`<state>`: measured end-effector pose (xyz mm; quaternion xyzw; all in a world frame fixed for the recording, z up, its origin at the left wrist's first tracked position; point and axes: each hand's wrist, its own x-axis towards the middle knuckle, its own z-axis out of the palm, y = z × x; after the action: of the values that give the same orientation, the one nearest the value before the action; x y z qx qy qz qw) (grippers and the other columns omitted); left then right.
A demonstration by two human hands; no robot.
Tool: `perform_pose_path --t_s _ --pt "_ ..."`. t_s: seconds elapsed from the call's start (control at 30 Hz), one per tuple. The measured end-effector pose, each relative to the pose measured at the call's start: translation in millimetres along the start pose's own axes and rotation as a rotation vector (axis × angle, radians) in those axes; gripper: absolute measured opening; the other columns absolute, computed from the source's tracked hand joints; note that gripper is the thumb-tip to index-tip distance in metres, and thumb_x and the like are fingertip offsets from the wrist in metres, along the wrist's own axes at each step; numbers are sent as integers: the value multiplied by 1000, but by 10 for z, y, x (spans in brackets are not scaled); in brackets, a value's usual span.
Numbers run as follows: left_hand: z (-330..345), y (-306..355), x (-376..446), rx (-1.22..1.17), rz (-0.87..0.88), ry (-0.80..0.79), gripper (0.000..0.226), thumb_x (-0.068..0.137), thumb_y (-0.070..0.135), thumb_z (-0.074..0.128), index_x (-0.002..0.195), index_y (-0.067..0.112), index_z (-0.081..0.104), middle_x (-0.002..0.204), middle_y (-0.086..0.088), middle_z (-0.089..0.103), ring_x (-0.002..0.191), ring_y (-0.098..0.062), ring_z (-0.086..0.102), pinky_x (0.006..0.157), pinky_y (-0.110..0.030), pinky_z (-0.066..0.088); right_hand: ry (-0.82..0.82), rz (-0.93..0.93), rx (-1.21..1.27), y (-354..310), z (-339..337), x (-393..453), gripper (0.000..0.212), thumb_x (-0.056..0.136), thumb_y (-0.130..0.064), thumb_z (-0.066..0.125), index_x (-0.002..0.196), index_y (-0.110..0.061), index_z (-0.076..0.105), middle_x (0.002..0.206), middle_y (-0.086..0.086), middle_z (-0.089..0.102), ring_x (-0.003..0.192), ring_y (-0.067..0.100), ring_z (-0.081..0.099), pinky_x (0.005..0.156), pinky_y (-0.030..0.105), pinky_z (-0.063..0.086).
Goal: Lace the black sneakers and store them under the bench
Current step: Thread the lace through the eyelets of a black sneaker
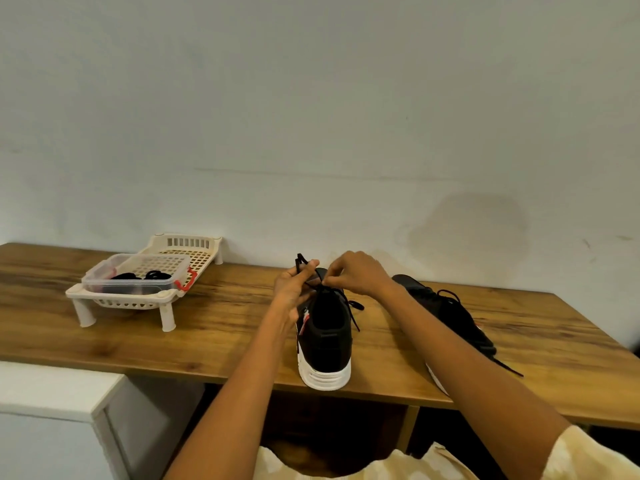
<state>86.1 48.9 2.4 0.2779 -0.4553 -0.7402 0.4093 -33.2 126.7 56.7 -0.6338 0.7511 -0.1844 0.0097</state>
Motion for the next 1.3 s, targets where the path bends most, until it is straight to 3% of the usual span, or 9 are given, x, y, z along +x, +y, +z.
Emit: perform_pose_path --t_s 0.13,0.37,0.47,0.7,0.83,1.0,1.07,1.17,1.3 --pt "7 -6 -14 9 28 7 20 86 22 67 101 10 69 82 -2 70 75 -15 65 62 -24 53 -32 -16 -170 -163 -78 129 29 81 -40 68 80 -11 73 79 5 71 65 15 54 57 25 39" --pt "-26 -24 -41 419 74 -171 21 86 31 66 98 14 71 97 -4 70 96 -17 64 76 -23 49 249 70 347 -296 -303 291 12 82 -18 64 77 -9 70 69 4 68 61 17 67 73 34 59" --pt "-25 -36 -37 373 94 -105 18 88 23 64 98 9 69 95 -7 70 95 -20 64 74 -23 49 310 109 556 -345 -267 296 11 84 -16 64 78 -8 68 69 1 65 68 20 68 76 39 59" --pt "-8 -105 64 -36 -72 108 20 97 20 51 99 2 59 78 -6 65 57 -11 67 50 -22 53 -257 199 162 -94 -26 55 45 85 -23 66 127 -10 53 123 8 54 107 27 59 83 34 53" --pt "-44 -63 117 -259 -143 327 34 101 16 42 67 11 39 62 -8 46 34 -11 53 38 -30 53 -205 270 344 26 38 -41 30 90 -10 57 119 -7 59 118 14 60 97 29 66 80 36 58" --pt "-109 37 124 168 -149 291 25 97 24 51 81 6 45 68 -6 47 50 -15 49 47 -31 54 -176 301 404 44 71 -50 18 91 -10 54 107 -17 59 111 10 58 93 24 62 70 30 57" --pt "-128 109 81 628 -102 252 35 95 32 52 105 -2 52 103 -18 58 87 -27 60 76 -38 53 -129 286 326 19 102 -61 16 90 -13 55 104 -19 58 107 5 57 90 23 62 74 31 57" --pt "-136 216 -7 1217 37 327 68 90 43 53 137 -1 31 142 -19 36 129 -35 37 101 -41 37 -4 197 4 -77 191 -96 20 89 -12 54 108 -16 57 110 6 61 89 21 57 72 28 48" --pt "-50 307 -75 1001 167 -92 57 87 25 62 134 9 34 128 -14 48 106 -23 53 84 -32 47 172 56 -333 -229 375 -124 23 94 -9 48 117 -9 52 115 11 51 102 28 54 69 32 42"
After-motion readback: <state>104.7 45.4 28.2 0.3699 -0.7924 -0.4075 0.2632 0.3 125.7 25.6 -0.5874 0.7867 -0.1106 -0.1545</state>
